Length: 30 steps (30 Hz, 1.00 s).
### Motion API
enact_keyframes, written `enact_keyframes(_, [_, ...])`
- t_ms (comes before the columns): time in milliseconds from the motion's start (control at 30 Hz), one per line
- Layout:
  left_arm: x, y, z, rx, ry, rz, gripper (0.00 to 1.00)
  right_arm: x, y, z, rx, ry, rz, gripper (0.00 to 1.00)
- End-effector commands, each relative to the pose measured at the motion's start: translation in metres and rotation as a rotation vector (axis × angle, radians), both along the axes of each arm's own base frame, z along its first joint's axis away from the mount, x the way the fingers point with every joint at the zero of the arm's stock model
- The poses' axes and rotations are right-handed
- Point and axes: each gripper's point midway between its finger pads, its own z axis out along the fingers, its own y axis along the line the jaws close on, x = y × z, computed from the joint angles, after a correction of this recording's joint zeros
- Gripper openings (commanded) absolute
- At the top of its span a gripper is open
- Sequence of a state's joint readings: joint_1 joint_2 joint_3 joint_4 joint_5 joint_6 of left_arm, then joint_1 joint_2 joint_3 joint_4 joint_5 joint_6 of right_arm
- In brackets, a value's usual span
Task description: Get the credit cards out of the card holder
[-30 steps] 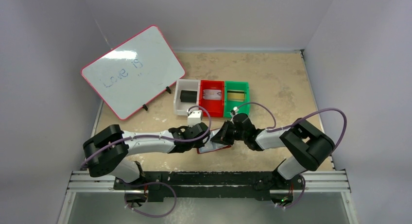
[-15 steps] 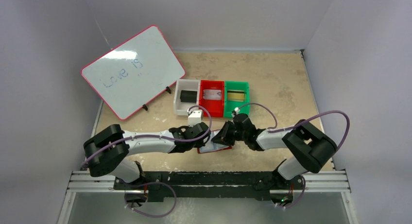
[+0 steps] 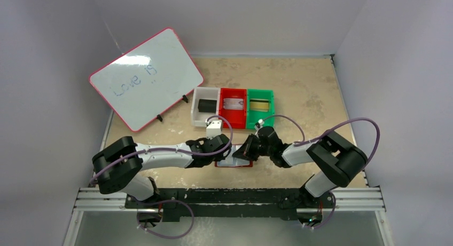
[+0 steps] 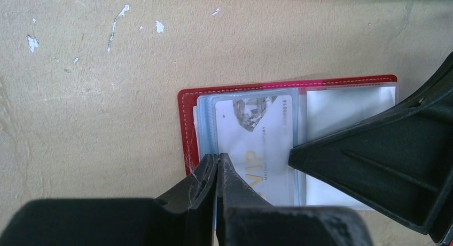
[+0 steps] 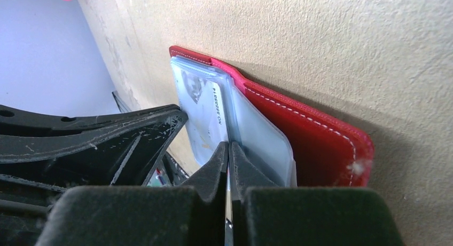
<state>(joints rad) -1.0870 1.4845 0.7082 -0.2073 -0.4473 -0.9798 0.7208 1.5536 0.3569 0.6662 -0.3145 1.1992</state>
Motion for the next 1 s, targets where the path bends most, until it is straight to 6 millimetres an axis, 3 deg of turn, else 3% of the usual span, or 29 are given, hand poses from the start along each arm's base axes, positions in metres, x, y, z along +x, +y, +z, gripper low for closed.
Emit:
enact_keyframes(0, [-0.017, 0.003, -0.021, 0.018, 0.072, -0.032, 0.00, 0.002, 0.019, 0.026, 0.109, -0.056, 0.047, 0.00])
enact_keyframes(433, [-0.014, 0.009, -0.019, 0.047, 0.054, -0.027, 0.00, -0.005, -0.007, 0.011, 0.021, -0.013, -0.044, 0.00])
enact_keyframes(800, [-0.014, 0.008, -0.017, 0.042, 0.049, -0.029, 0.00, -0.004, -0.011, 0.014, 0.011, -0.023, -0.055, 0.00])
enact_keyframes(867, [-0.014, 0.008, -0.017, 0.037, 0.049, -0.031, 0.00, -0.004, -0.009, 0.014, 0.009, -0.020, -0.046, 0.11])
enact_keyframes(967, [-0.014, 0.005, -0.016, 0.025, 0.052, -0.031, 0.00, -0.002, -0.008, 0.010, -0.001, -0.018, -0.037, 0.18])
